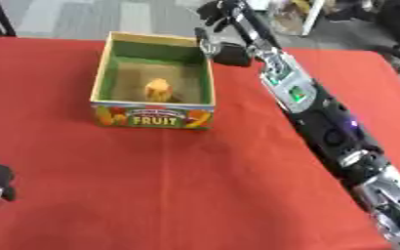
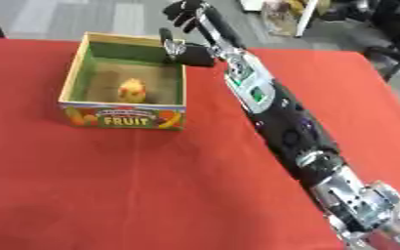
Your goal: Pick up objects on the table and place them in the box.
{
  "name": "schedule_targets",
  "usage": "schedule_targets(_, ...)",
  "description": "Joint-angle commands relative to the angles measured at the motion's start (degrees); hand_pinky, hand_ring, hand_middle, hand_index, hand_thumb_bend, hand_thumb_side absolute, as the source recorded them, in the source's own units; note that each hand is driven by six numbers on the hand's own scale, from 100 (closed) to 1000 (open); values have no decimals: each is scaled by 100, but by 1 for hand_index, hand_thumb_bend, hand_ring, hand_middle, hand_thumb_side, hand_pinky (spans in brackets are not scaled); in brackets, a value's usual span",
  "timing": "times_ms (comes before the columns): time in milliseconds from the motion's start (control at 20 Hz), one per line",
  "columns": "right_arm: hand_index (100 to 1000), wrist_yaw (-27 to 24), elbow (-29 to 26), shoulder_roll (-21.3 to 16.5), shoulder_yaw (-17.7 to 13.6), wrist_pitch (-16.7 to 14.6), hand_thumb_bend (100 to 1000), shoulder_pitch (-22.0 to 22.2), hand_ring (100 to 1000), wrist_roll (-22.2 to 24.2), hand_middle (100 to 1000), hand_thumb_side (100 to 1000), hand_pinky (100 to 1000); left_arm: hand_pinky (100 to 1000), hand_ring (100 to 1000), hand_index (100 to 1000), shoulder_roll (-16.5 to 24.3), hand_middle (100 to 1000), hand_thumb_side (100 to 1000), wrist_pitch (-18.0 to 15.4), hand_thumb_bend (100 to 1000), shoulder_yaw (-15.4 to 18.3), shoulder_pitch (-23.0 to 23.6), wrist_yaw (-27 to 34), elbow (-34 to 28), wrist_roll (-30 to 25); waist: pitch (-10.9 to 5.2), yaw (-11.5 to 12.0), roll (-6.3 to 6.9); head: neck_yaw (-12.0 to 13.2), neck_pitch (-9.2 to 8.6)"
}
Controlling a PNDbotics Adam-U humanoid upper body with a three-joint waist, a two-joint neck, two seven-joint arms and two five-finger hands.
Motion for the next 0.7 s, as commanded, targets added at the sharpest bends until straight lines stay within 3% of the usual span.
schedule_targets(50, 754, -556, -697, -202, -214, 267, 100, 193, 653, -176, 627, 328, 591, 497, 469, 516, 88, 502, 357, 3, 231, 73, -15, -23, -143, 49, -73, -70, 25, 69, 12)
schedule_targets(300, 749, -1052, -1397, -99, -481, 400, 100, 954, 646, -436, 620, 363, 584, 497, 469, 516, 108, 502, 359, 19, 232, 132, 21, -38, -152, 109, -37, -201, 15, 162, 28)
schedule_targets(700, 752, -1502, -1950, 140, -863, 511, 100, 1771, 642, -706, 617, 397, 581, 497, 470, 516, 141, 502, 358, 17, 231, 202, 72, -54, -158, 183, -20, -377, 38, 274, 12)
